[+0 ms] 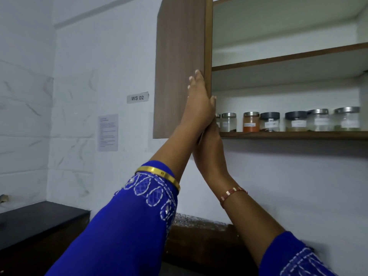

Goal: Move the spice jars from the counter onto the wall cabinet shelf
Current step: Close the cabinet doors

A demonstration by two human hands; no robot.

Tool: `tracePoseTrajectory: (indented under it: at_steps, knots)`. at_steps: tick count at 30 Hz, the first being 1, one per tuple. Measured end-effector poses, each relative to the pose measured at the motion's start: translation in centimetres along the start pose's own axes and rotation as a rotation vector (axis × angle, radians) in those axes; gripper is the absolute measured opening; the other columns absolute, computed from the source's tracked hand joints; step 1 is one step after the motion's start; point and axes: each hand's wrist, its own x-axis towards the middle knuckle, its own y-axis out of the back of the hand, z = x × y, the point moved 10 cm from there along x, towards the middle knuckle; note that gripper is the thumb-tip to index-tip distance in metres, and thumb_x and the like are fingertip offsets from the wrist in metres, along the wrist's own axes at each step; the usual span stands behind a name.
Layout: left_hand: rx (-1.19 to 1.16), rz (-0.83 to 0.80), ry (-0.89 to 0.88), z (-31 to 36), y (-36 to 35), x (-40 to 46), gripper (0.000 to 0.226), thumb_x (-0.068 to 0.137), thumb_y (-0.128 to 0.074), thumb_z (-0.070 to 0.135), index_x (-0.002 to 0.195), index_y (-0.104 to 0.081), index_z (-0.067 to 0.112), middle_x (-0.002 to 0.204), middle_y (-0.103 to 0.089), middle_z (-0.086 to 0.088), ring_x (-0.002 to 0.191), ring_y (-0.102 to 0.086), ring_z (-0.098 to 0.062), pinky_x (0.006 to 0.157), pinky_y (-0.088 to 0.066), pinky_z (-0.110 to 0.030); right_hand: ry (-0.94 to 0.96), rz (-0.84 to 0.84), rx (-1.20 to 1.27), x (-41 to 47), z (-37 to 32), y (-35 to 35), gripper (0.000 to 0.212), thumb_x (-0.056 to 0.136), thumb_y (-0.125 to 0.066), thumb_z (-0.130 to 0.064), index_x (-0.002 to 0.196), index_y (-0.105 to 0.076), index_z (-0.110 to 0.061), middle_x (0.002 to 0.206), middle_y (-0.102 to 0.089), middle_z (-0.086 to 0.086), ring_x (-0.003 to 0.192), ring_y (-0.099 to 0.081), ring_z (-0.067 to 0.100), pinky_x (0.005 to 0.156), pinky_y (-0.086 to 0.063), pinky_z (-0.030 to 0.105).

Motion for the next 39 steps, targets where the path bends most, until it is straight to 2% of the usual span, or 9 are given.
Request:
tracePoseTrajectory:
  at_steps: [4,8,12,17,20,22,24,28,39]
  knots:
    - [0.076,-0.138,-0.097,-0.1,-5.2,0.2,0.07,0.097,-0.041,0.027,0.149,0.003,0.011,0.159,0.001,-0.01,0.147,-0.003,-0.024,0.118,-0.012,-0.037,-0.097,0.084,0.088,1.5,5.0,2.7,0.042,0.096,-0.039,-0.015,0.138,-0.033,-0.011,0.131,-0.049,0.013,0.113,-0.052,0.029,0.08,-0.04,0.03]
    - [0.193,-0.301,-0.193,-3.1,-11.1,-0.2,0.064,0.099,-0.036,0.021,0.149,0.004,0.016,0.159,0.007,-0.005,0.147,0.0,-0.023,0.12,-0.011,-0.042,-0.174,0.059,0.011,3.9,11.3,4.0,0.047,0.097,-0.035,-0.009,0.143,-0.026,-0.008,0.138,-0.047,0.016,0.12,-0.052,0.031,0.091,-0.044,0.029]
    - [0.232,-0.303,-0.272,-5.9,-15.3,0.4,0.062,0.099,-0.034,0.018,0.149,0.004,0.018,0.159,0.01,-0.002,0.147,0.006,-0.02,0.119,-0.005,-0.041,-0.263,0.058,0.122,5.3,16.1,4.3,0.045,0.097,-0.034,-0.01,0.141,-0.026,-0.011,0.126,-0.053,0.01,0.11,-0.059,0.034,0.094,-0.05,0.048]
    - [0.289,-0.27,-0.315,-7.0,-19.4,1.8,0.063,0.099,-0.033,0.022,0.148,0.005,0.016,0.158,0.012,-0.004,0.147,0.009,-0.022,0.119,-0.003,-0.041,-0.362,0.068,0.24,6.6,20.5,4.4,0.037,0.099,-0.033,-0.009,0.136,-0.028,-0.009,0.111,-0.051,0.006,0.08,-0.061,0.02,0.068,-0.055,0.022]
    - [0.341,-0.278,-0.34,-7.8,-21.4,2.4,0.063,0.1,-0.032,0.023,0.148,0.008,0.015,0.158,0.013,-0.005,0.147,0.01,-0.023,0.119,-0.002,-0.039,-0.408,0.072,0.213,7.3,22.9,4.7,0.036,0.099,-0.036,-0.011,0.135,-0.034,-0.008,0.109,-0.057,0.01,0.081,-0.061,0.02,0.059,-0.054,0.016]
    - [0.359,-0.285,-0.357,-8.3,-22.4,2.8,0.063,0.1,-0.032,0.022,0.148,0.009,0.015,0.158,0.015,-0.006,0.146,0.011,-0.024,0.119,-0.001,-0.039,-0.412,0.086,0.125,7.8,24.1,5.2,0.034,0.098,-0.042,-0.012,0.131,-0.042,-0.005,0.096,-0.059,0.006,0.078,-0.06,0.02,0.066,-0.056,0.024]
    - [0.371,-0.287,-0.367,-8.7,-23.4,3.2,0.064,0.099,-0.032,0.02,0.148,0.01,0.015,0.158,0.016,-0.006,0.146,0.012,-0.024,0.119,0.001,-0.038,-0.352,0.129,-0.08,8.5,24.4,6.1,0.03,0.094,-0.05,-0.012,0.122,-0.051,-0.002,0.104,-0.061,0.012,0.085,-0.058,0.022,0.078,-0.053,0.033]
    - [0.386,-0.268,-0.361,-9.5,-25.3,3.8,0.065,0.099,-0.031,0.015,0.147,0.012,0.015,0.157,0.018,-0.007,0.146,0.015,-0.025,0.118,0.005,-0.039,-0.212,0.209,-0.427,9.6,23.7,6.9,0.026,0.088,-0.06,-0.012,0.111,-0.056,-0.002,0.114,-0.054,0.015,0.087,-0.044,0.011,0.077,-0.04,0.021]
    - [0.419,-0.27,-0.378,-11.0,-28.0,4.8,0.08,0.09,-0.039,0.0,0.147,0.015,0.014,0.156,0.021,-0.009,0.145,0.018,-0.027,0.117,0.009,-0.04,-0.162,0.26,-0.52,10.5,26.6,6.1,0.02,0.086,-0.063,-0.008,0.105,-0.062,0.0,0.108,-0.063,0.015,0.096,-0.059,0.022,0.08,-0.042,0.02]
